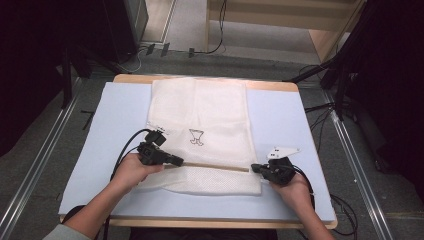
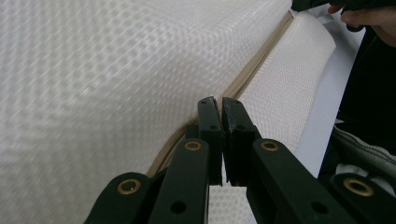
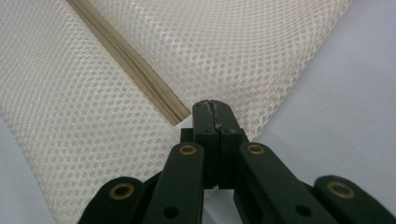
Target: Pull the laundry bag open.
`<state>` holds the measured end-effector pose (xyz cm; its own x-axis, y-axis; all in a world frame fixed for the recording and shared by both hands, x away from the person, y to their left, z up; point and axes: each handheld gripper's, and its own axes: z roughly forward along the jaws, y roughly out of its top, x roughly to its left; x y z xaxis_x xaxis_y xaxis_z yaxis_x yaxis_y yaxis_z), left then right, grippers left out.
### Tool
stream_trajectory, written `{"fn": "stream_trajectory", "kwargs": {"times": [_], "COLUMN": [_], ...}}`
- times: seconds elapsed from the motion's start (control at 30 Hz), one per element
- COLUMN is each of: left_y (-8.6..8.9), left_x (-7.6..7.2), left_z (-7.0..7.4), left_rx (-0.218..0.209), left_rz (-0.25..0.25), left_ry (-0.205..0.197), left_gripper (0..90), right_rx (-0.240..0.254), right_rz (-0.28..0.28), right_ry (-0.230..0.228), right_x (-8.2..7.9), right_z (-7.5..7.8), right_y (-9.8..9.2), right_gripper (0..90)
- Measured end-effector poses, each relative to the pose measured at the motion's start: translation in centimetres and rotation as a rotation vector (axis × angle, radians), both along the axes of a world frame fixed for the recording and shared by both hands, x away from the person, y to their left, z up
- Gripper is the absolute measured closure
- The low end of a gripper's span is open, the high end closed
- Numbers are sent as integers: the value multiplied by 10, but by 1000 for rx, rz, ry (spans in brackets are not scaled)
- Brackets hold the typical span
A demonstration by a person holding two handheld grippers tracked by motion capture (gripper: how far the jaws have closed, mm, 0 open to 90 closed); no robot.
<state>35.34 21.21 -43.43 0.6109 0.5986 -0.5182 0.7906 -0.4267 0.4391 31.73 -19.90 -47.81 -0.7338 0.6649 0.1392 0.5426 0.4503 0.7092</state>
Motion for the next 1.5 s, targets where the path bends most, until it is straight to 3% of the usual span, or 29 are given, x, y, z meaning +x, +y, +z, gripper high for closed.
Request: {"fn": "stream_trajectory", "kwargs": {"times": [0.37, 0.7, 1.23, 1.5], "left_y": [16, 20, 37, 49], "left_x": [-4, -4, -6, -8], "left_z": [4, 3, 4, 3], "left_rx": [-9, -5, -10, -16], "left_rz": [26, 32, 57, 87], "left_ry": [-20, 12, -1, 12], "left_gripper": [889, 890, 889, 889], "right_rx": [-4, -9, -9, -3], "right_rz": [3, 8, 15, 23], "right_ry": [-2, -2, -8, -10], "right_x": [0, 1, 1, 1], "right_z": [0, 1, 0, 0], "right_y": [0, 0, 0, -1], "right_gripper": [900, 900, 900, 900]}}
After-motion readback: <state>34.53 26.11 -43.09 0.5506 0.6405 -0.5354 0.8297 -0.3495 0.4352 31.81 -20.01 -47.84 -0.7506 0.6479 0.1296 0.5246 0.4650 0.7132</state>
